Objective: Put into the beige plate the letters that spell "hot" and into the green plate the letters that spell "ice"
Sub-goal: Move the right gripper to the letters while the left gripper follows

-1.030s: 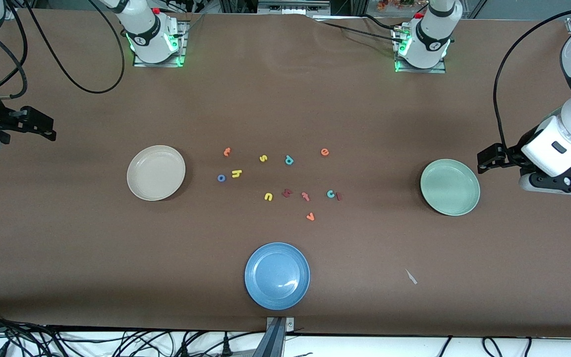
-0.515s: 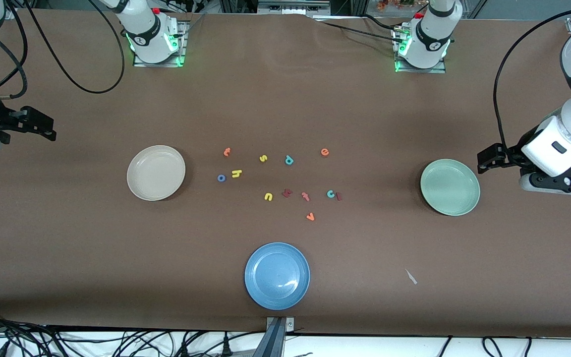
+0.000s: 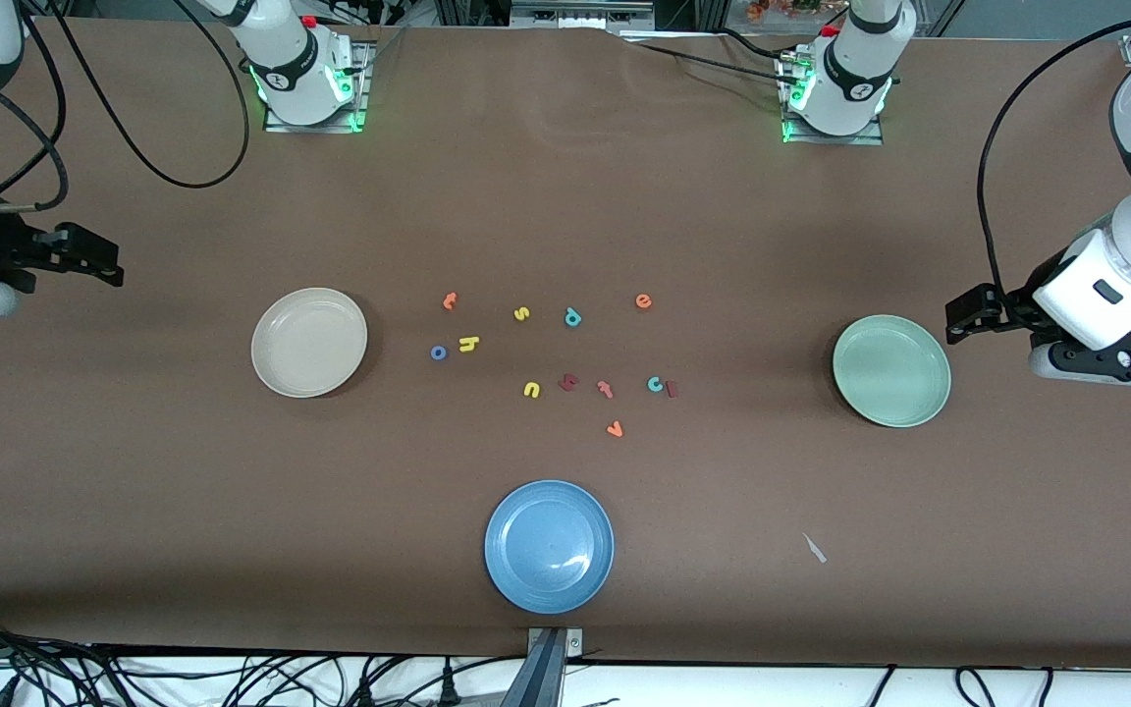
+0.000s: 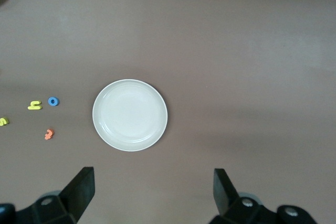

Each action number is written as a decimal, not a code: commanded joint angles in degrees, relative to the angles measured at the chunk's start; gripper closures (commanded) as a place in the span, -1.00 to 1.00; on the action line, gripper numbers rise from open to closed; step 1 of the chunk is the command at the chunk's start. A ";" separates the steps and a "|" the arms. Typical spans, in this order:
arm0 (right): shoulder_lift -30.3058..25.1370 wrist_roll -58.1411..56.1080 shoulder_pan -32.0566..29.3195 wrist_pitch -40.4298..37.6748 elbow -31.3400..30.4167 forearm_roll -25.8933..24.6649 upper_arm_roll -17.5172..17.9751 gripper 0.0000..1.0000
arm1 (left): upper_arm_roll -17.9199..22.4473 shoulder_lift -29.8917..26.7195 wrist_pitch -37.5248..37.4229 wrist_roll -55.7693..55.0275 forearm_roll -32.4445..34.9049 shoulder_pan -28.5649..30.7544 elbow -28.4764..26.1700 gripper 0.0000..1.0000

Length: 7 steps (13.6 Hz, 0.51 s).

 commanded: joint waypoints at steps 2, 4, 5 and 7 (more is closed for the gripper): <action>1.62 -0.40 0.19 0.39 0.87 2.89 0.26 -1.00 | 0.01 -0.53 -0.28 0.71 0.14 -0.07 0.41 -1.00; 2.67 -0.40 0.89 0.39 1.22 2.89 0.61 -1.00 | 0.01 -0.53 -0.28 0.79 0.22 -0.15 0.41 -1.00; 3.20 -0.40 1.59 0.39 1.39 2.81 0.53 -1.00 | -0.25 -0.44 -0.28 0.71 0.48 -0.33 0.49 -1.00; 4.69 -1.10 1.68 0.48 2.09 2.72 0.62 -1.00 | -0.17 -0.44 -0.28 0.97 0.49 -0.33 0.50 -1.00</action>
